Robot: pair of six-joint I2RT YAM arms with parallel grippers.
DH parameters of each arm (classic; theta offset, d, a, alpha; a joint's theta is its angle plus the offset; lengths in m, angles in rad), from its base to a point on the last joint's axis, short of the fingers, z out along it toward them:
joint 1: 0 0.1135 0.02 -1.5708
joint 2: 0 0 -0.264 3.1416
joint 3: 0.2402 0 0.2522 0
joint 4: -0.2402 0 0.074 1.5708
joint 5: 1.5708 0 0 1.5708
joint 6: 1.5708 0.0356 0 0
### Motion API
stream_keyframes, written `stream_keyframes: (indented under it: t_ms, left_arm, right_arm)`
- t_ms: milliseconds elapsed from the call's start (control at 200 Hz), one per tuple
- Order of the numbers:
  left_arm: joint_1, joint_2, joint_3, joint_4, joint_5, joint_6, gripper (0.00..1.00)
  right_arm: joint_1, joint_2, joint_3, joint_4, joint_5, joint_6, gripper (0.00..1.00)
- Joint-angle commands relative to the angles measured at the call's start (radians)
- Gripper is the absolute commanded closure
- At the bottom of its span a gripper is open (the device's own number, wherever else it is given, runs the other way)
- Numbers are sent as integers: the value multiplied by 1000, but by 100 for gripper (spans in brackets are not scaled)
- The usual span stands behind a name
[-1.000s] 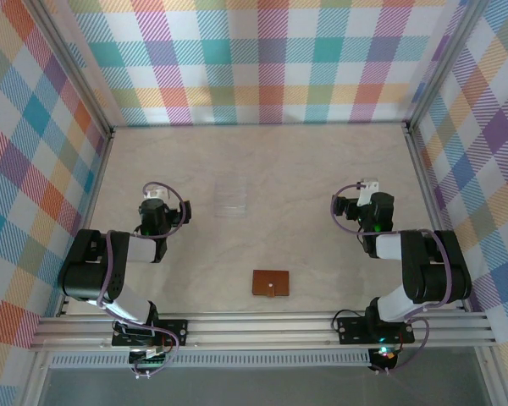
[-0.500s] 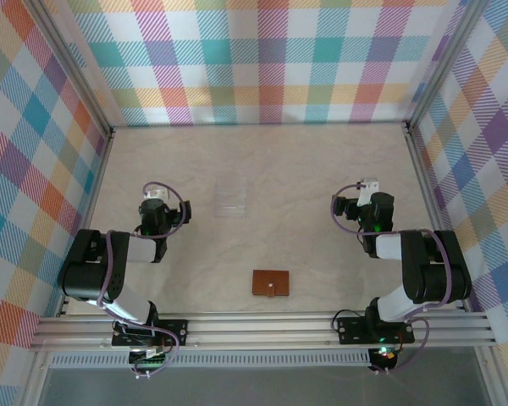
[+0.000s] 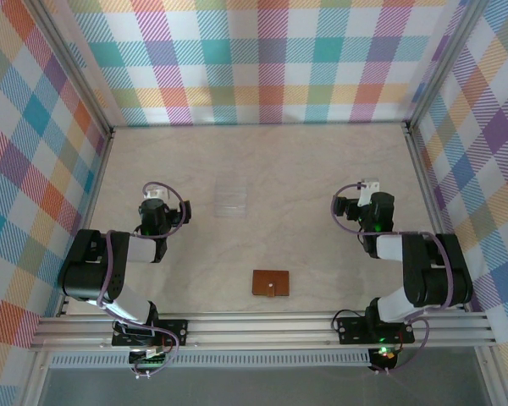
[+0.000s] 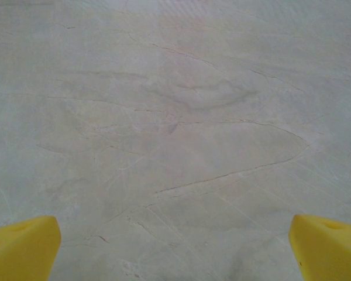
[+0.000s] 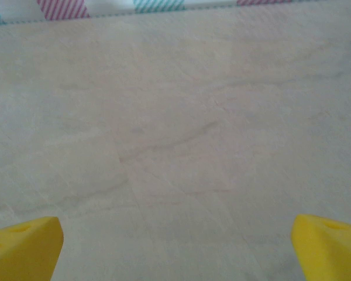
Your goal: Take the credit cards out of the card holder
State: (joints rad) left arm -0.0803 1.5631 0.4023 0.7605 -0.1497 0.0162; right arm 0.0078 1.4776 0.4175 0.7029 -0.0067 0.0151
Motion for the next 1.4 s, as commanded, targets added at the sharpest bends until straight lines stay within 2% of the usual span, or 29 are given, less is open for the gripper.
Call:
stream_keyframes:
  t_ms: [0,110,185,310,435,565,750,820,925,1105,1165,1310,1395]
  left_arm:
    - [-21,-71,59,-83,-69,5,0]
    - [-39,-169,144,-340,-132,-38,0]
    - [-55,-241,186,-489,-170,-92,0]
    - [-71,-375,251,-727,-132,-222,0]
    - [-76,-481,328,-961,-33,-323,0]
    - [-78,-505,459,-1242,43,-365,0]
    - [-78,-452,664,-1556,127,-304,0]
    - [-78,-439,709,-1646,154,-263,0]
    - [-78,-450,692,-1662,130,-231,0]
    - [-78,-474,616,-1632,115,-226,0]
    - [-78,-482,616,-1639,93,-240,0]
    - [-78,-534,584,-1590,140,-296,0]
    - [-77,-544,588,-1579,130,-299,0]
  right_arm:
    - [7,-102,104,-247,57,40,0]
    - [25,-155,201,-493,53,76,0]
    - [38,-186,268,-647,8,136,0]
    - [94,-199,372,-840,-42,243,7]
    - [202,-173,465,-939,-61,349,15]
    - [310,-78,595,-1032,-85,433,26]
    - [429,91,757,-1055,-91,508,30]
    - [462,160,825,-1062,-89,523,35]
    - [510,275,945,-1096,-72,536,46]
    - [566,441,1119,-1136,-48,542,58]
    - [582,489,1172,-1156,-38,540,60]
    - [606,594,1290,-1202,-21,542,64]
    - [613,640,1341,-1222,-6,542,66]
